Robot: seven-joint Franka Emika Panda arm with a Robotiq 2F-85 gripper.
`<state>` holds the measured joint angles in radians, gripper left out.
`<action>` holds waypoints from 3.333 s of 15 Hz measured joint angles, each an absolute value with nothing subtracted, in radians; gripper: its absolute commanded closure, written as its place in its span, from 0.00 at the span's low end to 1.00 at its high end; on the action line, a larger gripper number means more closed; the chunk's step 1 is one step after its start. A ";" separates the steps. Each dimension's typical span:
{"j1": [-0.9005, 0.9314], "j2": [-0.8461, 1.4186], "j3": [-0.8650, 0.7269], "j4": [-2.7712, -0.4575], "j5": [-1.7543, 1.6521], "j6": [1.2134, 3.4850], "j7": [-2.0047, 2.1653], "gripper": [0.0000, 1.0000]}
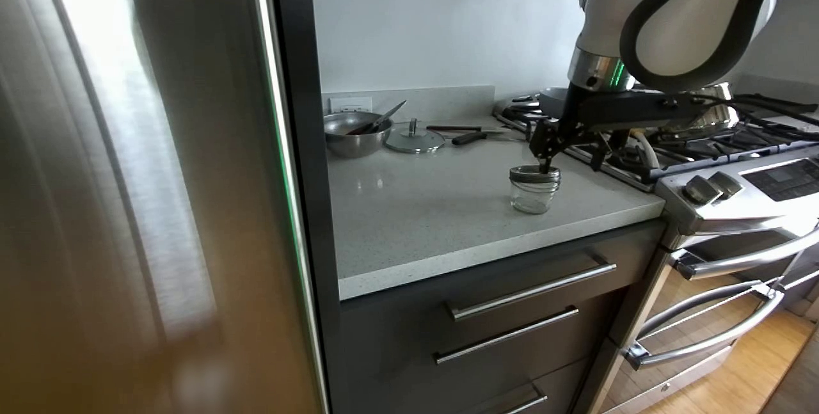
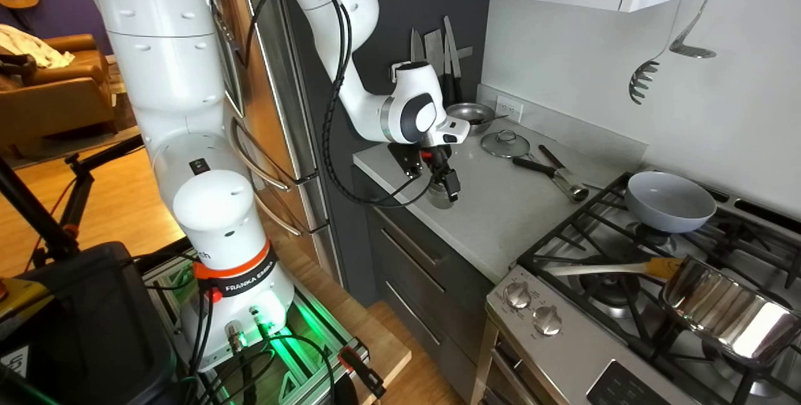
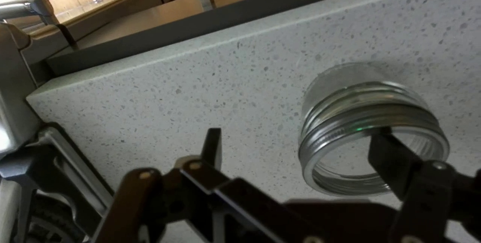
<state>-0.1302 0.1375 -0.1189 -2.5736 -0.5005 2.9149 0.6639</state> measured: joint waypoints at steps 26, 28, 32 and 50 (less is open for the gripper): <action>-0.111 0.124 -0.098 -2.567 -0.041 2.826 0.173 0.00; -0.111 0.125 -0.097 -2.560 -0.030 2.804 0.159 0.00; -0.111 0.130 -0.097 -2.540 -0.019 2.760 0.137 0.00; -0.112 0.180 -0.097 -2.480 -0.004 2.714 0.087 0.00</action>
<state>-0.1116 0.1802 -0.0973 -2.4798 -0.0040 2.7135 0.0872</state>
